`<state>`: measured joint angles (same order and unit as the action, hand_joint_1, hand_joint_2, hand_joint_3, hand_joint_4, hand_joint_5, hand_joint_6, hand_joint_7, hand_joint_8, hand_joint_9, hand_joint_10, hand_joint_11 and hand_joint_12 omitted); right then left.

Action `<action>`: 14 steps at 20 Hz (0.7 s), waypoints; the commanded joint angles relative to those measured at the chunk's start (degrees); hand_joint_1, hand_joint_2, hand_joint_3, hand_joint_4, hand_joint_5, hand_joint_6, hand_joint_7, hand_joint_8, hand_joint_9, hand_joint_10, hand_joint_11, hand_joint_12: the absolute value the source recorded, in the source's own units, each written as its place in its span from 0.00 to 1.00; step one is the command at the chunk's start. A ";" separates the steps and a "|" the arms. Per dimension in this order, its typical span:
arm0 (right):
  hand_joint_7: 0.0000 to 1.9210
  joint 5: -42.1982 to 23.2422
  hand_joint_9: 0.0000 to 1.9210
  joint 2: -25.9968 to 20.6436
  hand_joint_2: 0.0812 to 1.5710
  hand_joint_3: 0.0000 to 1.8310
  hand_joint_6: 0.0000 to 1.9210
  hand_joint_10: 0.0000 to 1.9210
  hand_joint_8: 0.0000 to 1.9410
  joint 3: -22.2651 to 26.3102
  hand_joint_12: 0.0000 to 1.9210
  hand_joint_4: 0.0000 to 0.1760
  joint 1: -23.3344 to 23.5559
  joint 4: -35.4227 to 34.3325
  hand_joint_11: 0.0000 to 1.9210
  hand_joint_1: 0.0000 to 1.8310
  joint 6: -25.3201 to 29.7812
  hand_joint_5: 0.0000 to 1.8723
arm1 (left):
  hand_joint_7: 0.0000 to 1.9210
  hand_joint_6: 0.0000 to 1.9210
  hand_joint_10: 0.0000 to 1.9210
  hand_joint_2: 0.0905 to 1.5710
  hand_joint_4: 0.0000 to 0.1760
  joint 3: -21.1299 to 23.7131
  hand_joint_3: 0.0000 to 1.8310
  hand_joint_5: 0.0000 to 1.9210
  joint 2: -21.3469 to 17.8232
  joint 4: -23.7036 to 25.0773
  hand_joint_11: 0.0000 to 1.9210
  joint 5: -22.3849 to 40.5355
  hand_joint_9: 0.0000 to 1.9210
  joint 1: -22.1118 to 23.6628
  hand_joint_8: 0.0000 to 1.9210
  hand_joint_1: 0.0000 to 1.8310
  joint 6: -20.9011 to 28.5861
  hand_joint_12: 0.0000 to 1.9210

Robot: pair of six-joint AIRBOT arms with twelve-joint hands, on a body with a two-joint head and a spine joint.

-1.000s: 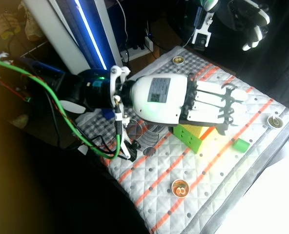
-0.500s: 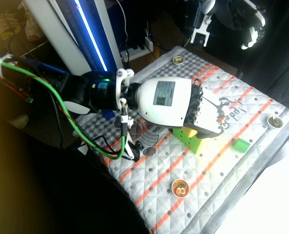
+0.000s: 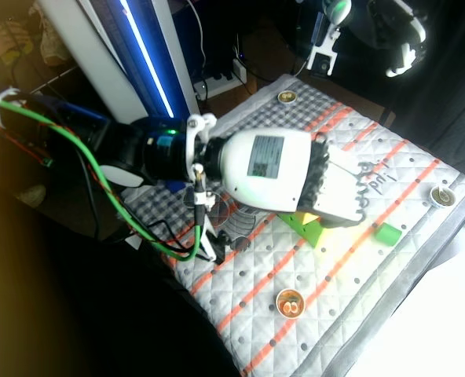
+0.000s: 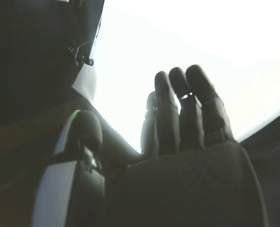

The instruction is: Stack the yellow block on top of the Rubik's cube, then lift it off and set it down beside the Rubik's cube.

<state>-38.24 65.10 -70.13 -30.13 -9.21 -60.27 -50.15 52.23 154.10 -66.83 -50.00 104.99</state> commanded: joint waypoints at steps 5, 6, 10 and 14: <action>0.44 -14.82 0.40 -4.21 0.76 0.00 0.63 0.86 0.72 4.32 0.99 0.00 0.00 3.57 0.37 0.66 2.35 0.41 | 0.13 0.00 0.52 0.82 0.08 1.03 0.00 0.17 -1.25 0.80 0.00 -9.29 0.09 -1.21 0.32 0.21 0.85 0.87; 0.43 -15.93 0.41 -4.85 0.76 0.00 0.60 0.94 0.77 4.99 1.00 0.00 -0.53 4.27 0.41 0.66 2.96 0.42 | 0.12 0.00 0.55 0.83 0.00 1.19 0.00 0.16 -1.46 0.61 0.00 -9.55 0.07 -1.53 0.34 0.22 0.85 0.86; 0.46 -21.74 0.47 -9.27 0.76 0.00 0.62 0.89 0.74 9.84 0.99 0.00 -4.24 7.18 0.45 0.67 3.40 0.40 | 0.10 0.00 0.59 0.84 0.00 1.82 0.00 0.17 -2.01 -0.26 0.00 -10.79 0.08 -2.93 0.44 0.21 0.86 0.86; 0.45 -24.41 0.44 -12.34 0.77 0.00 0.70 0.82 0.69 13.63 0.94 0.00 -7.87 10.19 0.40 0.65 3.61 0.38 | 0.09 0.01 0.62 0.84 0.00 2.42 0.00 0.18 -2.63 -0.90 0.00 -11.95 0.07 -4.12 0.49 0.22 0.87 0.91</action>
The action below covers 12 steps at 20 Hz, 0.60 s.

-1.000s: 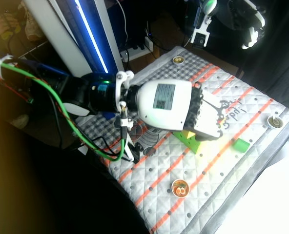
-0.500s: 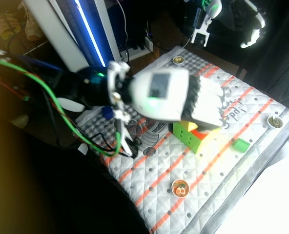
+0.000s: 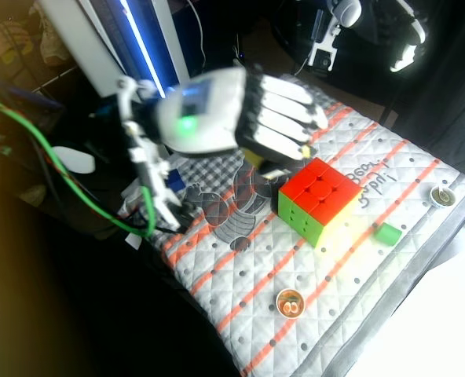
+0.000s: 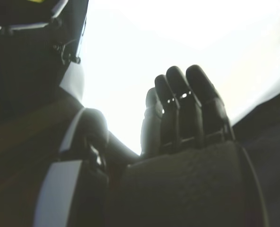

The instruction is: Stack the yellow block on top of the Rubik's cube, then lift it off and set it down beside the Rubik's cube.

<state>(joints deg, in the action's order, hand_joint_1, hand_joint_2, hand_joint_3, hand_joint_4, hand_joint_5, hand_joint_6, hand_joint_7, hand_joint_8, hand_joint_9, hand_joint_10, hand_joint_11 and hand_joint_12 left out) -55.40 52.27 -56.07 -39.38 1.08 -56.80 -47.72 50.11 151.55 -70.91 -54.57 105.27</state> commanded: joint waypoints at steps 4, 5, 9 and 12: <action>0.45 -8.41 0.43 -1.87 0.75 0.00 0.74 0.73 0.61 2.42 0.89 0.00 -2.94 1.52 0.39 0.73 0.87 0.36 | 0.10 0.03 0.60 0.85 0.00 0.38 0.00 0.19 -0.84 1.13 0.00 -8.69 0.07 -0.48 0.50 0.22 0.60 0.92; 0.43 -8.41 0.43 -2.25 0.76 0.00 0.73 0.74 0.66 2.96 0.89 0.00 -4.28 1.99 0.39 0.74 1.49 0.34 | 0.06 0.10 0.65 0.84 0.00 0.47 0.00 0.15 -0.93 1.01 0.00 -8.89 0.05 -0.67 0.57 0.23 0.60 0.93; 0.45 -8.36 0.46 -2.56 0.77 0.00 0.72 0.76 0.70 3.61 0.90 0.00 -10.55 2.46 0.42 0.65 4.37 0.35 | 0.06 0.41 0.69 0.85 0.00 0.59 0.00 0.03 -0.99 0.90 0.00 -9.03 0.05 -0.82 0.58 0.22 0.60 0.96; 0.48 -6.55 0.46 -2.54 0.75 0.00 0.66 0.75 0.67 3.94 0.91 0.00 -14.61 1.98 0.42 0.68 4.68 0.38 | 0.06 0.45 0.71 0.84 0.00 0.66 0.00 0.01 -0.95 0.89 0.01 -9.03 0.05 -0.78 0.61 0.20 0.60 0.97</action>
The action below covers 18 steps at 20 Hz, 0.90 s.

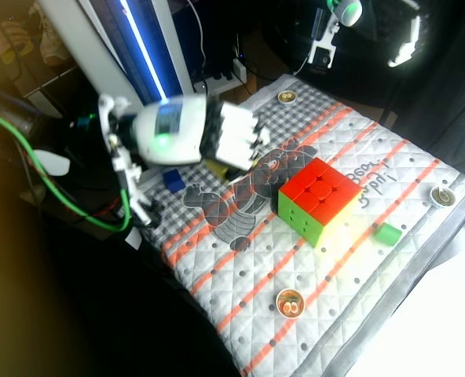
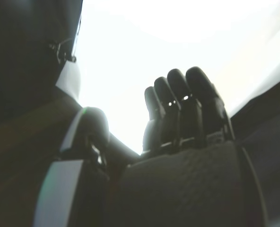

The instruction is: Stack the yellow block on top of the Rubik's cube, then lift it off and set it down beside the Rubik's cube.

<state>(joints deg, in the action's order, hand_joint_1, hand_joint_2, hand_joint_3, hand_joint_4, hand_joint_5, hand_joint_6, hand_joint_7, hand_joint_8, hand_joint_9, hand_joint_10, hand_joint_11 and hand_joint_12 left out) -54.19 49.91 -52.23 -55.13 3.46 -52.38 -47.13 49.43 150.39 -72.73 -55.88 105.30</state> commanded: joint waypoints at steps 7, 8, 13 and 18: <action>0.48 1.87 0.45 3.80 0.74 0.00 0.64 0.74 0.64 -0.49 0.88 0.00 -2.09 -0.42 0.44 0.68 0.34 0.41 | 0.06 0.44 0.69 0.83 0.00 0.14 0.00 0.01 0.10 1.98 0.00 -7.36 0.03 0.59 0.56 0.19 0.59 0.96; 0.46 2.61 0.39 4.13 0.75 0.00 0.65 0.75 0.68 -0.66 0.88 0.00 -2.15 -0.47 0.37 0.65 0.34 0.40 | 0.06 0.44 0.68 0.84 0.00 0.14 0.00 0.01 0.10 1.92 0.00 -7.36 0.02 0.59 0.56 0.20 0.59 0.94; 0.09 4.80 0.04 4.85 0.56 0.00 0.48 0.65 0.54 -0.93 0.80 0.00 -2.43 -0.58 0.00 0.49 0.34 0.18 | 0.07 0.45 0.69 0.84 0.00 0.14 0.00 0.02 0.12 1.68 0.00 -7.36 0.03 0.55 0.56 0.20 0.59 0.96; 0.00 4.85 0.00 4.81 0.45 0.00 0.51 0.58 0.48 -0.73 0.73 0.00 -2.41 -0.58 0.00 0.43 0.34 0.03 | 0.05 0.45 0.68 0.84 0.00 0.13 0.00 0.01 0.17 1.32 0.00 -7.36 0.03 0.43 0.56 0.20 0.59 0.97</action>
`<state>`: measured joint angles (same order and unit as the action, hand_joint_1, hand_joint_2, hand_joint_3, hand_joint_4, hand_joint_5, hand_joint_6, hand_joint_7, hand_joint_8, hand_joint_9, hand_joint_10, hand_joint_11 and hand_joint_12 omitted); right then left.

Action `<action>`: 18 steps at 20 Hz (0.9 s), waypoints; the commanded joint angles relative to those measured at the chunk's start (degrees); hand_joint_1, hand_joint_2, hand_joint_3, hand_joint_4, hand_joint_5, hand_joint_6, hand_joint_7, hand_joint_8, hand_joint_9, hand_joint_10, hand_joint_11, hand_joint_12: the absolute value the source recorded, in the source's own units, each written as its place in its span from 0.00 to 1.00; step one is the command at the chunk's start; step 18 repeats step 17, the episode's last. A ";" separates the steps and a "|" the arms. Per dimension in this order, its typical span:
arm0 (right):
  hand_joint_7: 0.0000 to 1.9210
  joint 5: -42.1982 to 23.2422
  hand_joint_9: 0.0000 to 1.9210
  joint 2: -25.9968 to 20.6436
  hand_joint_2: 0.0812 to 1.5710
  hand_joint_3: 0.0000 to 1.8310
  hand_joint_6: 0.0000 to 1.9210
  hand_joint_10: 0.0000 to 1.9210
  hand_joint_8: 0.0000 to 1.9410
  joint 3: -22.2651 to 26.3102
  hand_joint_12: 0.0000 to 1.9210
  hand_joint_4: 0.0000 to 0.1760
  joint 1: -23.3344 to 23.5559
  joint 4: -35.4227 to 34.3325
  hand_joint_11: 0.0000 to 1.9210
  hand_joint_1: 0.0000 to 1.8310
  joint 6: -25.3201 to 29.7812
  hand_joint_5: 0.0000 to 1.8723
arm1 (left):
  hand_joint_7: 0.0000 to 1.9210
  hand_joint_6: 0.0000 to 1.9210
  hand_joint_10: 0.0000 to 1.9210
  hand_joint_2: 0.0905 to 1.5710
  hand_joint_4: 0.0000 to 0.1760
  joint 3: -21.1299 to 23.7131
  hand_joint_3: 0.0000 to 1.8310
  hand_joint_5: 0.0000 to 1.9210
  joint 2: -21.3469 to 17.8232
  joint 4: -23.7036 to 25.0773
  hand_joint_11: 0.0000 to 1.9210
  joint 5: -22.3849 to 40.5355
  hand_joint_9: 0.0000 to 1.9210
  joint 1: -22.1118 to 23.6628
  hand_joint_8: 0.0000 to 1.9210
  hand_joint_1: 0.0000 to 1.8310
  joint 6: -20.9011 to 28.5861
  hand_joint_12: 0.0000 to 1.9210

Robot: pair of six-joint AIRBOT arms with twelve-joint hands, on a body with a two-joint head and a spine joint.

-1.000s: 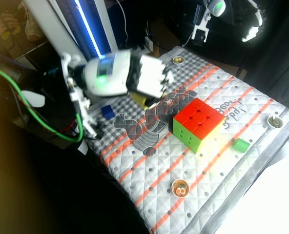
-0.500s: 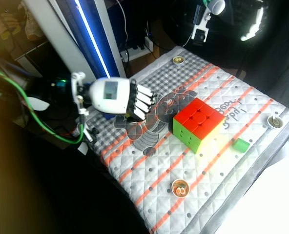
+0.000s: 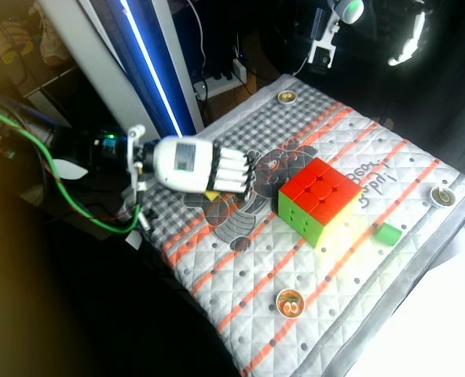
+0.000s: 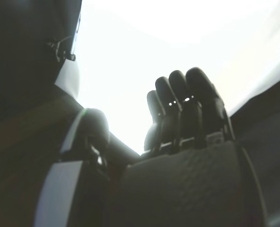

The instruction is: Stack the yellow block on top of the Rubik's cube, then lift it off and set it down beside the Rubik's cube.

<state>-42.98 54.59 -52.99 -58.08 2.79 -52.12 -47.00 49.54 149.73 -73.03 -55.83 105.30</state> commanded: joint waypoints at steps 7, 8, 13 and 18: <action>0.00 -8.80 0.00 -1.38 0.48 0.00 0.63 0.69 0.62 1.62 0.85 0.00 0.55 0.11 0.00 0.43 0.08 0.00 | 0.03 0.44 0.68 0.84 0.00 0.01 0.00 0.01 0.07 1.80 0.00 -7.26 0.02 0.19 0.53 0.20 0.60 0.96; 0.00 -10.42 0.00 -1.49 0.48 0.00 0.62 0.73 0.65 2.26 0.87 0.00 0.55 0.05 0.00 0.43 0.08 0.00 | 0.05 0.45 0.69 0.84 0.00 0.02 0.00 0.01 0.07 1.78 0.00 -7.29 0.03 0.16 0.55 0.20 0.60 0.96; 0.00 -18.08 0.00 -7.06 0.48 0.00 0.75 0.82 0.74 4.58 1.00 0.00 0.54 -1.55 0.00 0.44 0.07 0.00 | 0.07 0.44 0.69 0.83 0.00 0.18 0.00 0.02 0.05 1.23 0.01 -7.75 0.05 -0.48 0.58 0.20 0.64 0.98; 0.00 -23.52 0.00 -10.44 0.51 0.00 0.77 0.80 0.74 6.59 0.97 0.00 0.44 -1.56 0.00 0.42 -0.08 0.00 | 0.07 0.46 0.67 0.82 0.00 0.20 0.00 0.03 -0.13 0.80 0.00 -8.43 0.05 -1.37 0.58 0.20 1.43 0.97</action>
